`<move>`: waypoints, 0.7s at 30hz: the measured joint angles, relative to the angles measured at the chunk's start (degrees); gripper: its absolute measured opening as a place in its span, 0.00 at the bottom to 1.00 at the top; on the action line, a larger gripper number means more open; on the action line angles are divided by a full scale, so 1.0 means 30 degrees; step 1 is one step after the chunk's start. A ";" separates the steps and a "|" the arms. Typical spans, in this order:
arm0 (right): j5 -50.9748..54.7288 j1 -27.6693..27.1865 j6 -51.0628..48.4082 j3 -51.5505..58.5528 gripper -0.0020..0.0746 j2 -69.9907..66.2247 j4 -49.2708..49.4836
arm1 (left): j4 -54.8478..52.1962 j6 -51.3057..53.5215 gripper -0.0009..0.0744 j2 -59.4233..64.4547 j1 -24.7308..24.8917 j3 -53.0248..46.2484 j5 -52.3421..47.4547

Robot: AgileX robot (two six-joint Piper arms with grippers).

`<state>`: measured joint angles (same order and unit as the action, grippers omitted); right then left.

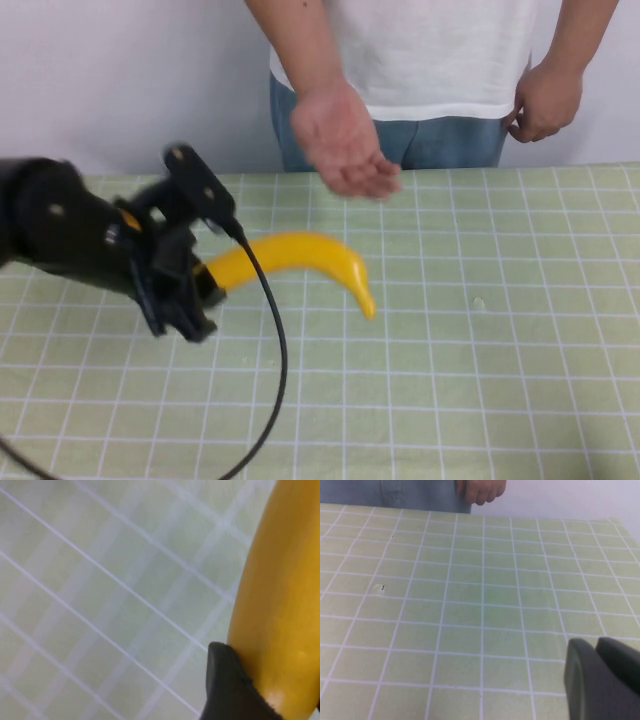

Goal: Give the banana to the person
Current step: Hand the grabbed banana to the person

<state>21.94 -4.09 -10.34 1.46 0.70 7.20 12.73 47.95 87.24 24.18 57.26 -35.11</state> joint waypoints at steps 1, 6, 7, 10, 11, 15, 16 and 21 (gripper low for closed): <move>0.0000 0.0000 0.0000 0.0000 0.02 0.0000 0.0000 | 0.0000 0.0000 0.39 -0.0772 0.0000 0.0000 0.0109; 0.0000 0.0000 0.0000 0.0000 0.02 0.0000 0.0000 | 0.0469 0.0000 0.39 -0.3609 0.0000 0.0657 0.0167; 0.0000 0.0000 0.0000 0.0000 0.02 0.0000 0.0000 | 0.0782 0.0000 0.39 -0.3902 0.0000 0.1090 0.0167; 0.0000 0.0000 0.0000 0.0000 0.02 0.0000 0.0000 | 0.1814 -0.0045 0.39 -0.4107 0.0000 0.2955 -0.0124; 0.0000 0.0000 0.0000 0.0000 0.02 0.0000 0.0000 | 0.2123 -0.0045 0.39 -0.4033 0.0000 0.3697 -0.0404; 0.0000 0.0000 0.0000 0.0000 0.02 0.0000 0.0000 | 0.2519 -0.1201 0.39 -0.2784 0.0000 0.6866 -0.2545; 0.0000 0.0000 0.0000 0.0000 0.02 0.0000 0.0000 | 0.2442 -0.1786 0.39 -0.2229 0.0000 0.7784 -0.3422; 0.0000 0.0000 0.0000 0.0000 0.02 0.0000 0.0000 | 0.0970 -0.5156 0.39 0.1162 0.0000 1.1625 -0.8690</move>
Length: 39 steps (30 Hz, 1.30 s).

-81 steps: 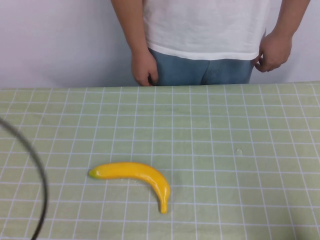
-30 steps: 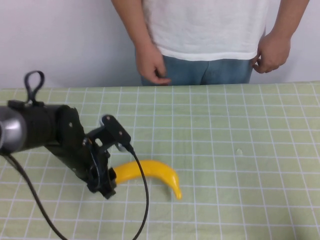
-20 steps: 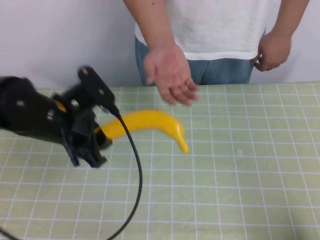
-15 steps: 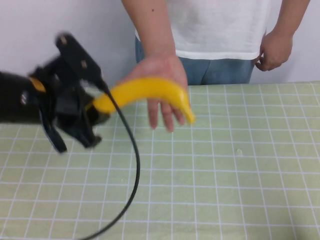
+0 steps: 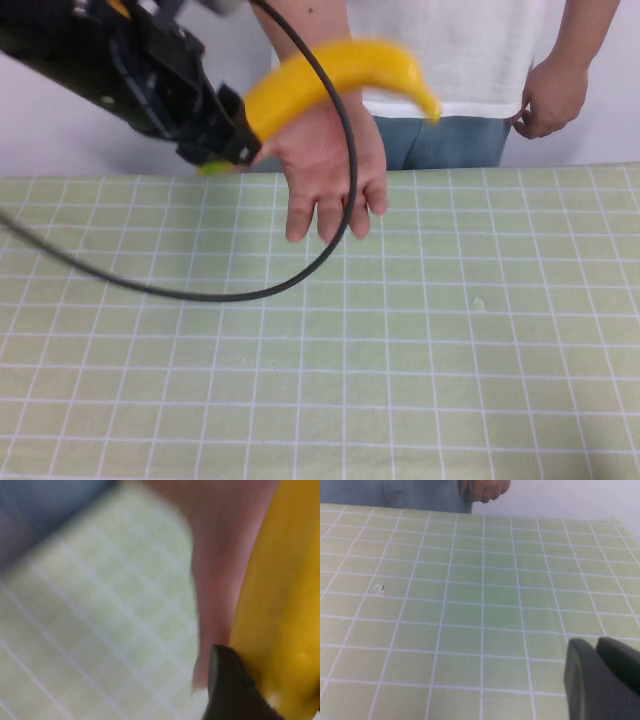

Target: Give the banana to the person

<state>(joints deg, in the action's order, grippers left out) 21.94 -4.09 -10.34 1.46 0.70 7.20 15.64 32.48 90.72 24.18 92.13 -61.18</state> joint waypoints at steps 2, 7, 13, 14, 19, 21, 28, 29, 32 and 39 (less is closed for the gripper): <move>0.0000 0.0000 0.0000 0.0000 0.02 0.0000 0.0000 | -0.0644 -0.0893 0.39 0.1386 0.0000 0.0965 -0.1903; 0.0000 0.0000 0.0000 0.0000 0.02 0.0000 0.0000 | -0.0911 -0.1515 0.39 0.3405 0.0000 0.1515 -0.2911; 0.0000 0.0000 0.0000 0.0000 0.02 0.0000 0.0000 | -0.1625 -0.1237 0.38 0.4086 0.0493 0.1515 -0.3199; 0.0000 0.0000 0.0000 0.0000 0.02 0.0000 0.0000 | -0.1727 -0.1237 0.38 0.4086 0.0578 0.1526 -0.3163; 0.0000 0.0000 0.0000 0.0000 0.02 0.0000 0.0000 | -0.1968 -0.1694 0.54 0.4086 0.0927 0.1526 -0.3088; 0.0000 0.0000 0.0000 0.0000 0.02 0.0000 0.0000 | -0.1968 -0.2253 0.69 0.4012 0.0927 0.1526 -0.3129; 0.0000 0.0000 0.0000 0.0000 0.02 0.0000 0.0000 | -0.3653 -0.3382 0.82 0.1466 0.0927 0.1526 -0.3207; 0.0000 0.0000 0.0000 0.0000 0.02 0.0000 0.0000 | -0.4081 -0.3761 0.82 0.0812 0.0927 0.1526 -0.3246; 0.0000 0.0000 0.0000 0.0000 0.02 0.0000 0.0000 | -0.4774 -0.4698 0.76 -0.1346 0.0927 0.1414 -0.3314; 0.0000 0.0000 0.0000 0.0000 0.02 0.0000 0.0000 | -0.5438 -0.4872 0.12 -0.6799 0.0927 -0.1960 -0.3480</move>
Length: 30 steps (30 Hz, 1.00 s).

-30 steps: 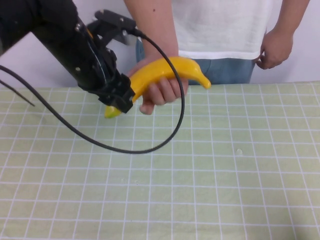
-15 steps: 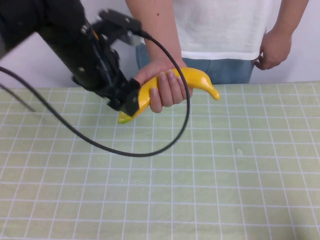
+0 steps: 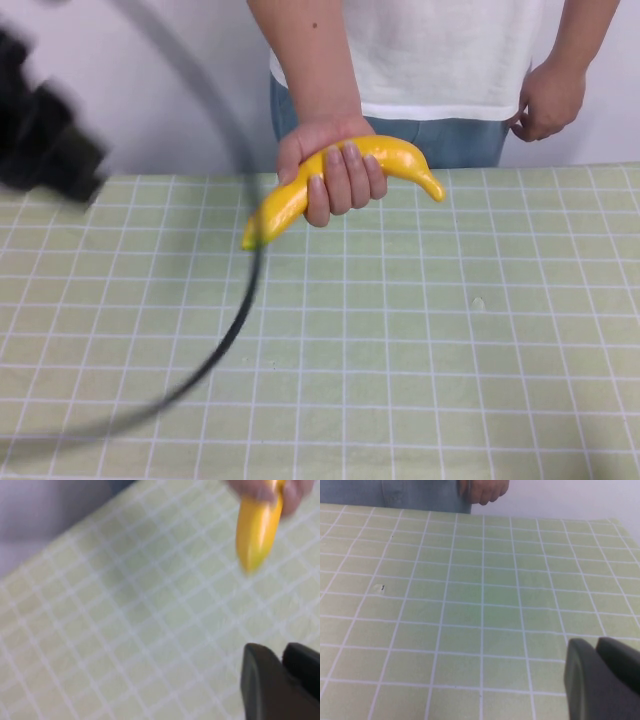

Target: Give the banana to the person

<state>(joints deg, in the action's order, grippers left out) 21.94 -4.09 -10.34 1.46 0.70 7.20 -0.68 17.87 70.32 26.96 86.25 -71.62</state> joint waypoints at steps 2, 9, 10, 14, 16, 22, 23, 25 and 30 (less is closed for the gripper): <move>0.0000 0.0000 0.0000 0.0000 0.02 0.0000 0.0000 | -0.0337 -0.0253 0.06 -0.1446 0.0000 -0.1802 -0.0015; 0.0000 0.0000 0.0000 0.0000 0.02 0.0000 0.0000 | -0.0147 -0.1356 0.02 -0.6514 0.0000 -0.9115 -0.0059; 0.0000 0.0000 0.0000 0.0000 0.02 0.0000 0.0000 | 0.0003 -0.1446 0.02 -0.7133 0.0000 -1.0252 0.0129; 0.0000 0.0000 0.0000 0.0000 0.02 0.0000 0.0000 | 0.1051 -0.1603 0.02 -1.0355 0.0000 -1.4128 0.1600; 0.0000 0.0000 0.0000 0.0000 0.02 0.0000 0.0000 | 0.1229 -0.1639 0.02 -1.1878 0.0000 -1.5543 0.2318; 0.0000 0.0000 0.0000 0.0000 0.02 0.0000 0.0000 | 0.1319 -0.2019 0.02 -1.6109 0.0000 -1.7465 0.3184; 0.0000 0.0000 0.0000 0.0000 0.02 0.0000 0.0000 | 0.1319 -0.2054 0.02 -1.6646 0.0000 -1.7495 0.3058; 0.0000 0.0000 0.0000 0.0000 0.02 0.0000 0.0000 | 0.1319 -0.2100 0.02 -1.7449 0.0000 -1.7495 0.2873; 0.0000 0.0000 0.0000 0.0000 0.02 0.0000 0.0000 | 0.1319 -0.2147 0.02 -1.8494 0.0000 -1.7495 0.2167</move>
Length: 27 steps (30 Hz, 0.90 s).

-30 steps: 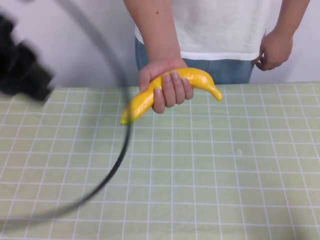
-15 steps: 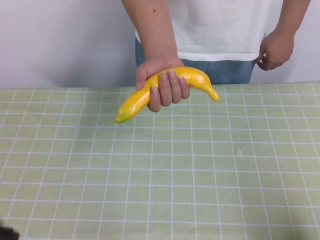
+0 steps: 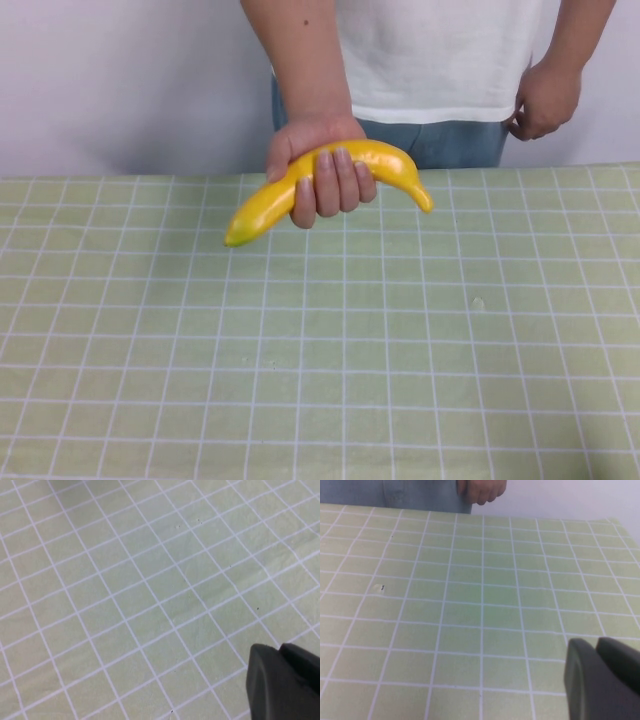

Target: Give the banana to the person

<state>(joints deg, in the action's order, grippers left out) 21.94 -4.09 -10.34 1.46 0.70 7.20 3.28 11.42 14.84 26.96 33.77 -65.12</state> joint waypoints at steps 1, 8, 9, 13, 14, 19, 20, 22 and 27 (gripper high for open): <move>0.0000 0.0000 0.0000 0.0000 0.02 0.0000 0.0000 | 0.0000 0.0000 0.02 -0.0052 0.0000 0.0000 -0.0069; 0.0000 0.0000 0.0000 0.0000 0.02 0.0000 0.0000 | -0.0724 0.0302 0.02 -0.0264 0.0000 -0.0476 0.0698; 0.0000 0.0000 0.0000 0.0000 0.02 0.0000 0.0000 | -0.1093 0.0399 0.02 -0.0484 0.0000 -0.0718 0.1298; 0.0000 0.0000 0.0000 0.0000 0.02 0.0000 0.0000 | -0.1756 0.0587 0.02 -0.1975 -0.0817 -0.2041 0.5352; 0.0000 0.0000 0.0000 0.0000 0.02 0.0000 0.0000 | -0.1756 0.0627 0.02 -0.2476 -0.1181 -0.2522 0.6708; 0.0000 0.0000 0.0000 0.0000 0.02 0.0000 0.0000 | -0.0894 0.0627 0.02 -0.4724 -0.3287 -0.5523 1.3739; 0.0000 0.0000 0.0000 0.0000 0.02 0.0000 0.0000 | -0.0538 0.0627 0.02 -0.4934 -0.3610 -0.6231 1.5345; 0.0000 0.0000 0.0000 0.0000 0.02 0.0000 0.0000 | 0.0463 0.0658 0.02 -0.5141 -0.4257 -0.7680 1.8299; 0.0000 0.0000 0.0000 0.0000 0.02 0.0000 0.0000 | 0.0778 0.0658 0.02 -0.5210 -0.4766 -1.1040 2.1405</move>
<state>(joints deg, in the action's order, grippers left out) 21.94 -4.09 -10.34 1.46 0.70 7.20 5.61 13.40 -0.79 12.67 0.65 -0.90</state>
